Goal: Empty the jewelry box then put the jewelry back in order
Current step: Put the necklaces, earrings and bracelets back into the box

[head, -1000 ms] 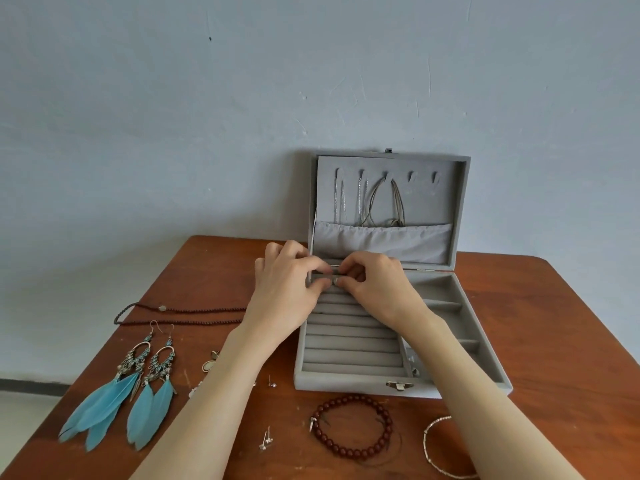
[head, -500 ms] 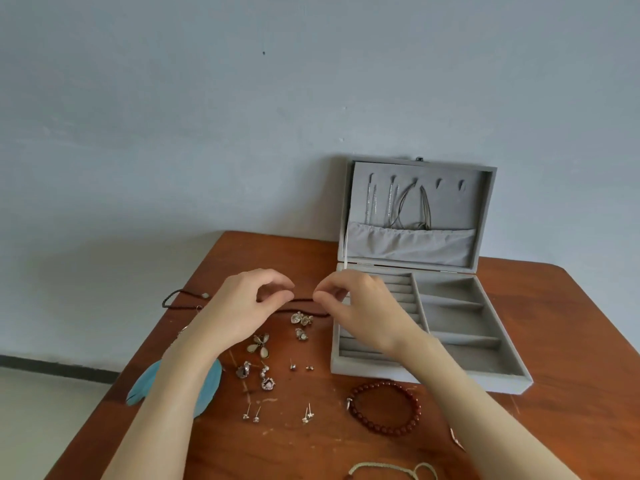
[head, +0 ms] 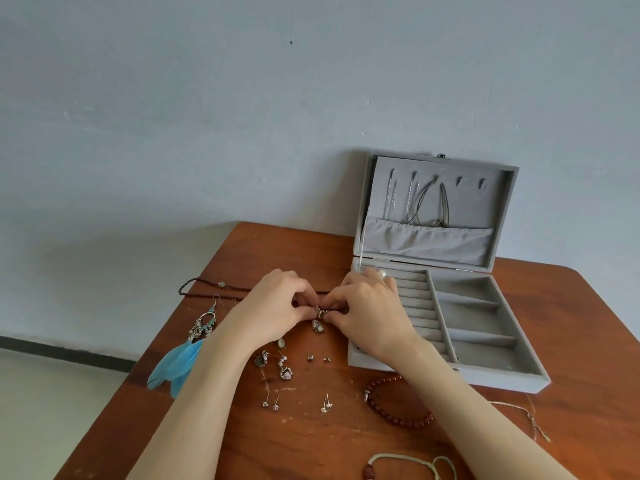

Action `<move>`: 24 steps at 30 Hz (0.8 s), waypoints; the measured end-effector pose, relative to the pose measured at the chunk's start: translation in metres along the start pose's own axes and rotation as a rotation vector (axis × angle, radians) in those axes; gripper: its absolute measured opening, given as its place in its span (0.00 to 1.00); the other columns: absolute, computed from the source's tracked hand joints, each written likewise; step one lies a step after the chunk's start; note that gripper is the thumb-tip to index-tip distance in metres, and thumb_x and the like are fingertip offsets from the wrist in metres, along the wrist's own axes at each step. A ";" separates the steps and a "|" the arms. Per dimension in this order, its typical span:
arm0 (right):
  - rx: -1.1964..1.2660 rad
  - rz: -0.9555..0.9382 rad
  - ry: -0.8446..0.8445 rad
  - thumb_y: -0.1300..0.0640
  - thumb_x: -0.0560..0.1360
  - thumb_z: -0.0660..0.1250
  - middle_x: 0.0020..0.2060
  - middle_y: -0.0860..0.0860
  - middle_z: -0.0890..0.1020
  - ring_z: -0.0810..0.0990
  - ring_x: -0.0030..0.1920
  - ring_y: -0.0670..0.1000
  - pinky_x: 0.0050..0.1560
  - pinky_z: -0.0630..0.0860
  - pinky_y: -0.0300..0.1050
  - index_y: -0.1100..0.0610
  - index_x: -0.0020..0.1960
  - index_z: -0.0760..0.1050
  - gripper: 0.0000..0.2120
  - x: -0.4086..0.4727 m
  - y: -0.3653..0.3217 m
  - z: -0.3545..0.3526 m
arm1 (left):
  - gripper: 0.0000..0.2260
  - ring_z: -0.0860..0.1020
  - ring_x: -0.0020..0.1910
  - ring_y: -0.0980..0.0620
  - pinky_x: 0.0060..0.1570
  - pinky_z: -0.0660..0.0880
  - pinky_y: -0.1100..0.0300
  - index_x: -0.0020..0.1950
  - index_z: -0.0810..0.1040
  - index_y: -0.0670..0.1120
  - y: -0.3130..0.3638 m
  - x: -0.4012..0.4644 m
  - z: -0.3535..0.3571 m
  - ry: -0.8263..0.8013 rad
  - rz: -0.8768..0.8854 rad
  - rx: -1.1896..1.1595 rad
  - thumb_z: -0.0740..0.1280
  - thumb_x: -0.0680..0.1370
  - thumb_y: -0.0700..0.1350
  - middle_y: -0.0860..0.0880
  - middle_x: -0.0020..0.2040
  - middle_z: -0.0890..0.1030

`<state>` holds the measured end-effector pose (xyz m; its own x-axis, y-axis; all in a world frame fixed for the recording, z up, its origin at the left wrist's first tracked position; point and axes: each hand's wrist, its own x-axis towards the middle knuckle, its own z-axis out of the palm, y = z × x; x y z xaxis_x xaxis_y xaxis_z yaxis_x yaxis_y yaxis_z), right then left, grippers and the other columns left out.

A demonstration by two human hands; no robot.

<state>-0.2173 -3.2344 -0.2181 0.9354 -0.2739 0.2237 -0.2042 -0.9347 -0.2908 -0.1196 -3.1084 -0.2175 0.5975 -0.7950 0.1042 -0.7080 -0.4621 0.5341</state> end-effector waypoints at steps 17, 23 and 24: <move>0.472 0.097 0.077 0.60 0.72 0.70 0.34 0.40 0.79 0.78 0.38 0.38 0.40 0.72 0.24 0.51 0.41 0.79 0.04 0.006 0.045 -0.062 | 0.07 0.77 0.47 0.63 0.43 0.67 0.79 0.50 0.77 0.57 0.035 0.004 -0.006 0.159 -0.001 -0.259 0.64 0.76 0.46 0.58 0.44 0.81; 0.462 0.259 0.113 0.62 0.72 0.69 0.38 0.47 0.82 0.78 0.41 0.43 0.40 0.70 0.25 0.54 0.44 0.82 0.05 0.003 0.097 -0.075 | 0.03 0.78 0.45 0.68 0.42 0.67 0.82 0.47 0.80 0.52 0.083 0.036 0.004 0.154 0.087 -0.345 0.68 0.74 0.47 0.58 0.43 0.83; 0.456 0.286 0.087 0.62 0.72 0.69 0.39 0.48 0.82 0.78 0.42 0.44 0.41 0.69 0.27 0.54 0.44 0.82 0.05 0.002 0.103 -0.073 | 0.03 0.78 0.44 0.67 0.41 0.68 0.81 0.47 0.81 0.52 0.089 0.044 0.008 0.147 0.086 -0.338 0.69 0.74 0.46 0.58 0.43 0.83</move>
<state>-0.2572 -3.3475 -0.1795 0.8295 -0.5390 0.1466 -0.2834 -0.6323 -0.7210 -0.1597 -3.1875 -0.1718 0.6062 -0.7493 0.2665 -0.6083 -0.2209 0.7624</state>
